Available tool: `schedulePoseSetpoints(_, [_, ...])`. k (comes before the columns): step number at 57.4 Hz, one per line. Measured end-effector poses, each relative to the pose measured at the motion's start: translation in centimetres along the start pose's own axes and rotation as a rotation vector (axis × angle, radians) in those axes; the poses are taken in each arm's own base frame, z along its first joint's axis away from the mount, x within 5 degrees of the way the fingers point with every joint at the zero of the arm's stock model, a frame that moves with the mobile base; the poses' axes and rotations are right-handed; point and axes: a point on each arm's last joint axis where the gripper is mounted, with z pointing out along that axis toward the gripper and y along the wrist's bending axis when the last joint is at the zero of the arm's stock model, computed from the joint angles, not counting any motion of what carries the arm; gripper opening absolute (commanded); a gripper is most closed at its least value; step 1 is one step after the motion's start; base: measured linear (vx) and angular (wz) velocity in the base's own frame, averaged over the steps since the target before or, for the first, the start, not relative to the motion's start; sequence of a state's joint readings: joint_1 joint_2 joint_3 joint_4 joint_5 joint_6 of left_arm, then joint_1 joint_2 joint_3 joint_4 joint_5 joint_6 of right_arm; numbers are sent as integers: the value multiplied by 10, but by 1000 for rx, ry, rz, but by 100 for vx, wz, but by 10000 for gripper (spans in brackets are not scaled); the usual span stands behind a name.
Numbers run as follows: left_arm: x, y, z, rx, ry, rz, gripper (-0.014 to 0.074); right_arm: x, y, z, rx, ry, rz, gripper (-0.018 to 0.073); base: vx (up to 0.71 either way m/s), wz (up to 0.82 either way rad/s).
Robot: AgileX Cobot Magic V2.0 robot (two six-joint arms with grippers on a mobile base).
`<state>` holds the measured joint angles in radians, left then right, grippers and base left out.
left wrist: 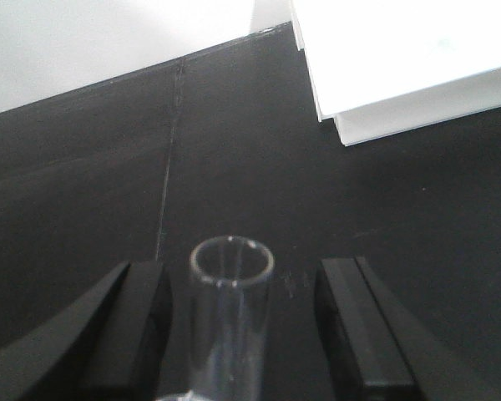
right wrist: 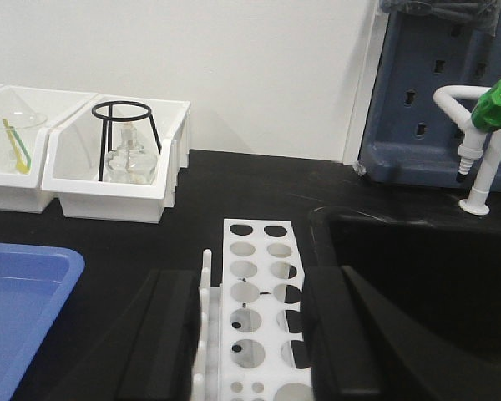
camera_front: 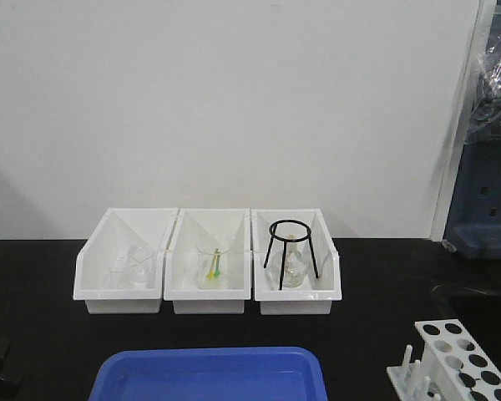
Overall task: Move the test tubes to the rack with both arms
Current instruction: 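Lift the test tube straight up out of the beaker with the left gripper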
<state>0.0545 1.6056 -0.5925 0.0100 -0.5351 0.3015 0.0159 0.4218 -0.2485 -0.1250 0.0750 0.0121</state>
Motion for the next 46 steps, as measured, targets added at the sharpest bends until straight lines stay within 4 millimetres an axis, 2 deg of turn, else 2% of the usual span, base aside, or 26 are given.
schedulePoseSetpoints(21, [1,0,4,-2,-6,7,479,0,0,0,0,1,0,375,0,0])
schedulePoseSetpoints(46, [0,0,4,-3,-11,7,273,0,0,0,0,1,0,375,0,0])
